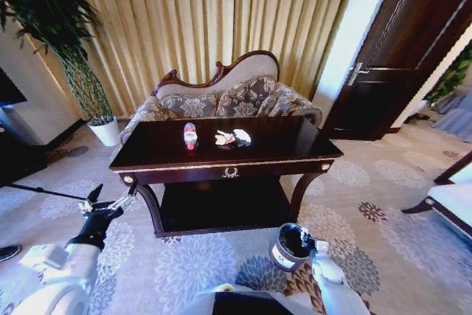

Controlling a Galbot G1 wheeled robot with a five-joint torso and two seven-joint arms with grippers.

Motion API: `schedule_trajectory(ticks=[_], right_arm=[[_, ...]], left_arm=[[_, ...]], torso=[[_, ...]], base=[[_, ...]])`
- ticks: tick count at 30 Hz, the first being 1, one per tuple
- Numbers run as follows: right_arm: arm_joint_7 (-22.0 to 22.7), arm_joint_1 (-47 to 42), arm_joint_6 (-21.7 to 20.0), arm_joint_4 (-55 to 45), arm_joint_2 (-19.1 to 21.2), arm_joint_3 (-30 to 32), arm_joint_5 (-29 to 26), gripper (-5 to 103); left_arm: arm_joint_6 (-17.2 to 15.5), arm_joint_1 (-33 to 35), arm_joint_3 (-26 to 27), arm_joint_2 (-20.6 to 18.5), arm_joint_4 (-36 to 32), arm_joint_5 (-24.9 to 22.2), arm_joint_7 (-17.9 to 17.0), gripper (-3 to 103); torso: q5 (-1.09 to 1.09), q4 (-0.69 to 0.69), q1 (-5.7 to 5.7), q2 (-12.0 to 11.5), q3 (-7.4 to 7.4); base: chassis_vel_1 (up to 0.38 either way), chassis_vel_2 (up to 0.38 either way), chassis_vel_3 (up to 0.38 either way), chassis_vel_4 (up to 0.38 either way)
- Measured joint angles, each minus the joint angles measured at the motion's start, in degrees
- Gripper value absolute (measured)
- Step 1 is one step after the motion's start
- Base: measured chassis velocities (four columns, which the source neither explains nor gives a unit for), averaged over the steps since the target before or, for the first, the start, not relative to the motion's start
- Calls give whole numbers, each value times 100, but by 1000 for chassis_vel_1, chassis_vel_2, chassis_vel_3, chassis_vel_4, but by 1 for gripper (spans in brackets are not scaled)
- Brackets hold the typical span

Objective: Move to the front of the table and place the trash on the table into the trash bin.

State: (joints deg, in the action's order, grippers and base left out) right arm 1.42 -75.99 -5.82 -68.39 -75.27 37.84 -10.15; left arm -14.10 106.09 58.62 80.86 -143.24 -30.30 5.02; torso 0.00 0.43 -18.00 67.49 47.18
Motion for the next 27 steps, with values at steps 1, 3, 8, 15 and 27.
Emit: schedule_trajectory(ticks=[1, 3, 8, 15, 27], right_arm=[[0, 0, 0, 0, 0, 0, 0, 21], [0, 1, 17, 7, 2, 4, 9, 32], [0, 1, 21, 3, 10, 16, 9, 48], [3, -15, 30, -21, 23, 21, 3, 76], [8, -28, 31, -25, 14, 25, -29, 100]], left_arm=[[0, 0, 0, 0, 0, 0, 0, 100], [2, 0, -1, -2, 0, 0, -1, 100], [4, 0, -8, -2, 0, 1, -2, 100], [4, -2, -16, 12, 0, 5, -2, 100], [6, -6, -38, 21, 0, 11, -12, 100]], torso=[[0, 0, 0, 0, 0], [0, 0, 0, 0, 0], [0, 0, 0, 0, 0], [0, 0, 0, 0, 0], [0, 0, 0, 0, 0]], base=[[0, 0, 0, 0], [0, 0, 0, 0], [0, 0, 0, 0], [0, 0, 0, 0], [0, 0, 0, 0]])
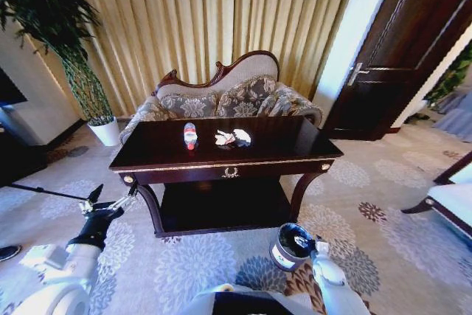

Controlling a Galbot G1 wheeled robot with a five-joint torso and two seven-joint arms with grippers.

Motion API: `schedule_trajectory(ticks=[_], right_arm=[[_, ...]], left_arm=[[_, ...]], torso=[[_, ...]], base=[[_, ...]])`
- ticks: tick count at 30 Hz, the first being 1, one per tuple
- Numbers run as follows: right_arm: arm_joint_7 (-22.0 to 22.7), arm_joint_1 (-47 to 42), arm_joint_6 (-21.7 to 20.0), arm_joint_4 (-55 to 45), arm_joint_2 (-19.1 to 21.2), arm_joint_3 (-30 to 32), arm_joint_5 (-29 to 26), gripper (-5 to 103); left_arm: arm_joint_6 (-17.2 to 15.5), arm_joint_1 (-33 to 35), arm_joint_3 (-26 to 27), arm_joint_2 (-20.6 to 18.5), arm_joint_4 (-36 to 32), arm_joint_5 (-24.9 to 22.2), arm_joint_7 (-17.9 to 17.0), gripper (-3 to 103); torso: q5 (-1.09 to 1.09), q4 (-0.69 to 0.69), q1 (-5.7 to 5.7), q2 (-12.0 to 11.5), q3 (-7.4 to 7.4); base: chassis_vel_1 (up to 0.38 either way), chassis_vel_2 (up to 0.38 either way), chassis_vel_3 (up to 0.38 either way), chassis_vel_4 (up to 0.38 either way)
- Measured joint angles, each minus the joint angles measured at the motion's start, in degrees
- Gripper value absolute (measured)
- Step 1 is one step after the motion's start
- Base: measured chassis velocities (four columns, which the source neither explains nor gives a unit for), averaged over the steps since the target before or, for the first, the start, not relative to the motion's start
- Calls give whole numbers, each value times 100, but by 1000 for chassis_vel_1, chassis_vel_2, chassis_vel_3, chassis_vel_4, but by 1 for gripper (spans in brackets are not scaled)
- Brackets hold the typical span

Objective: Move to the front of the table and place the trash on the table into the trash bin.

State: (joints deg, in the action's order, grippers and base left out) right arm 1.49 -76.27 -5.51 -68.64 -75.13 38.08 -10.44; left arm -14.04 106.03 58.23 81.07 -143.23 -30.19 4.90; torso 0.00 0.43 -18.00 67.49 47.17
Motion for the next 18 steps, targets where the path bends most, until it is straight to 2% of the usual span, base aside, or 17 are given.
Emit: schedule_trajectory(ticks=[4, 8, 9, 12, 14, 18], right_arm=[[-66, -83, 0, -114, 43, 19, -82, 100], [-335, -476, -8, -1174, 220, 73, -826, 100], [-335, -476, -8, -1174, 220, 73, -826, 100], [-355, -888, -320, -2624, 376, 184, -1299, 100], [-344, -982, -395, -2974, 413, 209, -1405, 100], [-92, -1330, -741, -4906, 654, 319, -1755, 100]], left_arm=[[0, -2, -1, -1, 0, 0, -4, 100], [-1, 0, 3, -2, 0, -3, -6, 100], [-1, 0, 3, -2, 0, -3, -6, 100], [-5, -7, -28, 8, 0, -5, -13, 100], [-5, -7, -37, 12, 0, -5, -16, 100], [-7, -7, -58, 21, 0, -5, -19, 100]], torso=[[1, 1, 0, 0, 0], [1, 0, 0, 0, 0], [1, 0, 0, 0, 0], [-1, 0, 0, 0, 0], [-2, 0, 0, 0, 0], [-3, 0, 0, 0, 0]], base=[[0, 0, 0, 0], [0, 0, 0, 0], [0, 0, 0, 0], [0, 0, 0, 0], [0, 0, 0, 0], [0, 0, 0, 0]])
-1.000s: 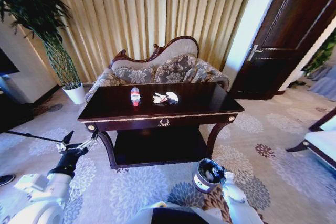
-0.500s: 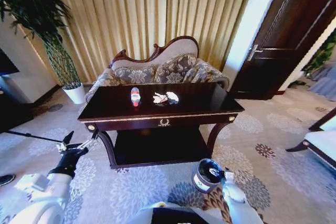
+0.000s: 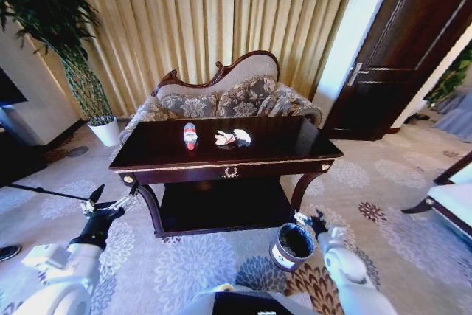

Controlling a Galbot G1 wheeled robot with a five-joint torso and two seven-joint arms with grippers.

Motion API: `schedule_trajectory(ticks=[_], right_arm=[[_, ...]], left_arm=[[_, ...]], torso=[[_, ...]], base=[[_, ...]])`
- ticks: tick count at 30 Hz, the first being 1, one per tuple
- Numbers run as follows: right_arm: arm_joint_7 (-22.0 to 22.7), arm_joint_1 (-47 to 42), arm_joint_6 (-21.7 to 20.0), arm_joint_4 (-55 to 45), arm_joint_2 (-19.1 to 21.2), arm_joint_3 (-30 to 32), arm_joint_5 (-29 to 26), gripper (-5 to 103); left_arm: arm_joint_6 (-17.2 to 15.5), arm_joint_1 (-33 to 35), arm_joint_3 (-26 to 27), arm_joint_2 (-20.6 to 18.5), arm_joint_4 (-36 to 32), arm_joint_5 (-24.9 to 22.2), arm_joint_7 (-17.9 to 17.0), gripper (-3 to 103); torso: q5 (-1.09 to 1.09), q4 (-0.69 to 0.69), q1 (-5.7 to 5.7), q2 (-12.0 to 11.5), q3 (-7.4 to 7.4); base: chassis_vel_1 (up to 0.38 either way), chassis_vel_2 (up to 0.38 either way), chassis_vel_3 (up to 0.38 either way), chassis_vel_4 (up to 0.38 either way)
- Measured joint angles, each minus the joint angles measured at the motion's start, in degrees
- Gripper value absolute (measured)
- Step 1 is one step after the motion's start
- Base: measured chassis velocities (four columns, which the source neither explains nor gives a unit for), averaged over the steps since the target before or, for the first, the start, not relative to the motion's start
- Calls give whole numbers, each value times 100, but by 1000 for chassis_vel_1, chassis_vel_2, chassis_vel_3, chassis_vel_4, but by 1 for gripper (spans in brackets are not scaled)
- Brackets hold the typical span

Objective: Move to the front of the table and place the trash on the table into the trash bin.

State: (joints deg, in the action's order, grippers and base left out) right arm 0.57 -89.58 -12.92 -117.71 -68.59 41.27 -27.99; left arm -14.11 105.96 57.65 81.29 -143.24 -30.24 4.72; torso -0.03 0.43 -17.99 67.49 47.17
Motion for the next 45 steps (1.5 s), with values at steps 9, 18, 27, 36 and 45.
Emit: schedule_trajectory(ticks=[9, 18, 27, 36, 45], right_arm=[[410, 27, -669, -1963, 430, 20, -290, 100], [431, 18, -771, -2179, 582, -36, -299, 100], [409, 48, -770, -2063, 585, -53, -299, 100], [399, 51, -754, -1995, 575, -91, -280, 100], [398, 218, -830, -1787, 743, -304, -535, 100]], left_arm=[[2, 1, 28, 5, 0, -11, -1, 100], [5, -4, 12, 7, 0, -12, -2, 100], [9, -16, 94, -43, 0, -34, 1, 100], [13, -16, 101, -39, 0, -39, 9, 100], [77, 5, 142, -45, 0, -39, 23, 100]], torso=[[1, -1, 0, 0, 0], [3, 0, 0, 0, 0], [3, 1, 1, 1, -1], [3, 0, -2, -2, 1], [2, 1, -5, -3, 2]], base=[[0, 0, 0, 0], [0, 0, 0, 0], [-65, 62, 64, -65], [-202, 213, 201, -216], [-133, 116, 124, -120]])
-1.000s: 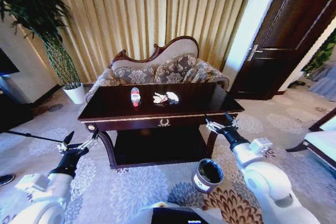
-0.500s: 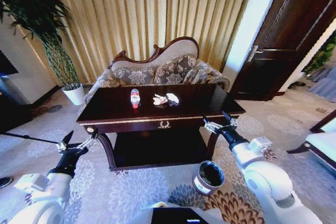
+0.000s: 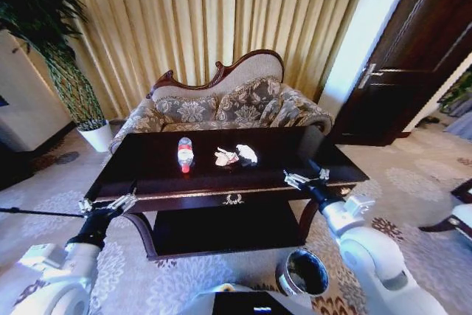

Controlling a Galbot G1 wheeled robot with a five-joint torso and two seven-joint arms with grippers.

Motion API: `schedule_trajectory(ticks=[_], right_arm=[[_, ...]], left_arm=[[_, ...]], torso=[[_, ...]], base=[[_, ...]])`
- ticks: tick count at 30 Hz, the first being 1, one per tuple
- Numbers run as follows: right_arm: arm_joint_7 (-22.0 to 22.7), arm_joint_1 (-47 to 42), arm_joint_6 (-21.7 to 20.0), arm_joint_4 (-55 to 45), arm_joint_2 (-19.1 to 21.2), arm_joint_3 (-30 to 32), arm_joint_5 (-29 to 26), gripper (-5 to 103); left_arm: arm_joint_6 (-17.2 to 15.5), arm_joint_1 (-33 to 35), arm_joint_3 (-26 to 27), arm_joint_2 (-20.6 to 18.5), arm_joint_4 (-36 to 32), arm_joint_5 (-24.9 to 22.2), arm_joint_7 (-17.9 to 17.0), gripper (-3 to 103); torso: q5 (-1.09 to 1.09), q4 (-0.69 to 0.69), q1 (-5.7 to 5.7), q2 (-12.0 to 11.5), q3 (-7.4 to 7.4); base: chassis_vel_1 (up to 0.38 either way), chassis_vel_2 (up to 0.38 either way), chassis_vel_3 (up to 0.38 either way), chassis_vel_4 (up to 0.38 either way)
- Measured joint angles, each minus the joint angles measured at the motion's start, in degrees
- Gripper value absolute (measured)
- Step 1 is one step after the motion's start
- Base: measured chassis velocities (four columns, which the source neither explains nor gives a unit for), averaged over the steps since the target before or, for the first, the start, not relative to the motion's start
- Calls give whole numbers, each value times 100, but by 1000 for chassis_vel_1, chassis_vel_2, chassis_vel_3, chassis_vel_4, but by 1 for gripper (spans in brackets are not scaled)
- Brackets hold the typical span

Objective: Move to the front of the table and place the trash on the table into the trash bin.

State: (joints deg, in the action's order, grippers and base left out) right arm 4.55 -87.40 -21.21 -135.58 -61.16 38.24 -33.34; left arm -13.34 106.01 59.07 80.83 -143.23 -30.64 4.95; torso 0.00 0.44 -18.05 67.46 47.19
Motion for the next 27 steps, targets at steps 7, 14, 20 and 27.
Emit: schedule_trajectory(ticks=[7, 14, 20, 27], right_arm=[[213, 841, -401, 522, 599, -409, -637, 100], [449, 1893, -644, 1220, 1174, -1187, -1270, 100], [598, 3012, -717, 1683, 1420, -1998, -1540, 100], [779, 3892, -845, 2069, 1405, -2841, -1761, 100]], left_arm=[[155, 108, 308, 27, 0, -146, 132, 100], [87, 45, 602, -33, -1, -502, 33, 100], [-167, -115, 874, -231, 0, -743, -114, 100], [-230, -118, 848, -227, -1, -735, -165, 100]], torso=[[0, -2, 10, 6, -4], [1, -2, 3, 2, 0], [0, 0, 4, 3, -1], [0, -1, 4, 2, -1]], base=[[26, -34, -17, 34], [4, -6, 0, 8], [0, 0, 0, 0], [0, 0, 0, 0]])
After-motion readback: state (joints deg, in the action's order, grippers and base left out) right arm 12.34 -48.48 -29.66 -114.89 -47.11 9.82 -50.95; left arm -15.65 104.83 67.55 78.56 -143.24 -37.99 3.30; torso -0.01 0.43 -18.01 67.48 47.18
